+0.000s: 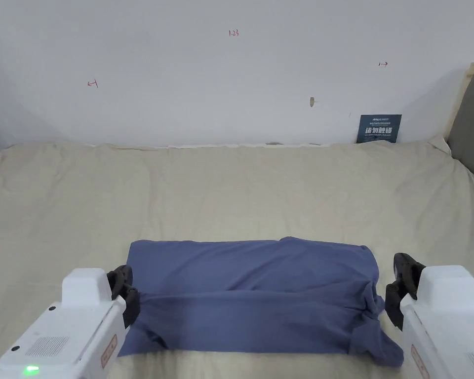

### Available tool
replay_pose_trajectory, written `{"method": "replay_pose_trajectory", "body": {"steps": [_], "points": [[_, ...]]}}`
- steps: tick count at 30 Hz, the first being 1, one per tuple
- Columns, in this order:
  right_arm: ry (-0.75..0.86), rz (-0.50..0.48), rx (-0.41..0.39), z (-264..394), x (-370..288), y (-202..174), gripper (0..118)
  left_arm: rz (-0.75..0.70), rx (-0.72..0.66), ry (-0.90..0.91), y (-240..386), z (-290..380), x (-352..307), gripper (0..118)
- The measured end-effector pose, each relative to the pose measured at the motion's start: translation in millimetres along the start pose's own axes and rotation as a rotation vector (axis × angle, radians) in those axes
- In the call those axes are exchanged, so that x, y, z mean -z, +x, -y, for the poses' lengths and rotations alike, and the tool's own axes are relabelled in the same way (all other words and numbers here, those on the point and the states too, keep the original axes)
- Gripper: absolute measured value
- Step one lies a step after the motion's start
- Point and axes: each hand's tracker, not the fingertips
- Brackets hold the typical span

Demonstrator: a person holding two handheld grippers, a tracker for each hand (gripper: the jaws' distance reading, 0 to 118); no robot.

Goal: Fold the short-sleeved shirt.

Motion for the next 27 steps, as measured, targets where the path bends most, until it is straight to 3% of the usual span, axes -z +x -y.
{"method": "replay_pose_trajectory", "body": {"steps": [7, 9, 10, 11, 12, 13, 14, 20, 22, 24, 25, 26, 27], "points": [[-0.016, -0.004, 0.01, -1, 12, 6, 2, 0.042, -0.009, -0.195, -30, 9, 49, 2], [-0.026, -0.003, 0.01, 0, 14, 6, 2, 0.033, -0.02, -0.314, -42, 15, 72, 24], [-0.03, -0.002, 0.009, 1, 16, 7, 2, 0.029, -0.033, -0.37, -50, 21, 82, 45], [-0.036, 0.0, 0.01, 3, 18, 7, 2, 0.018, -0.051, -0.413, -56, 27, 93, 76], [-0.042, -0.001, 0.011, 5, 20, 7, 2, 0.005, -0.065, -0.468, -61, 33, 103, 95], [-0.048, -0.001, 0.013, 6, 22, 8, 2, -0.01, -0.084, -0.505, -65, 40, 110, 109], [-0.055, -0.001, 0.016, 8, 25, 8, 2, -0.022, -0.092, -0.55, -68, 47, 116, 113], [-0.117, 0.003, 0.032, 21, 38, 11, 2, -0.122, -0.08, -0.711, -80, 96, 145, 98], [-0.141, 0.004, 0.035, 25, 42, 12, 2, -0.116, -0.082, -0.728, -79, 107, 149, 79], [-0.169, 0.005, 0.043, 31, 48, 15, 2, -0.105, -0.088, -0.74, -76, 115, 149, 44], [-0.186, 0.005, 0.049, 33, 50, 17, 2, -0.107, -0.092, -0.732, -73, 115, 144, 41], [-0.211, 0.004, 0.062, 37, 54, 19, 2, -0.109, -0.091, -0.698, -71, 110, 140, 30], [-0.238, 0.005, 0.076, 41, 59, 23, 2, -0.079, -0.092, -0.691, -71, 107, 138, 10]]}}
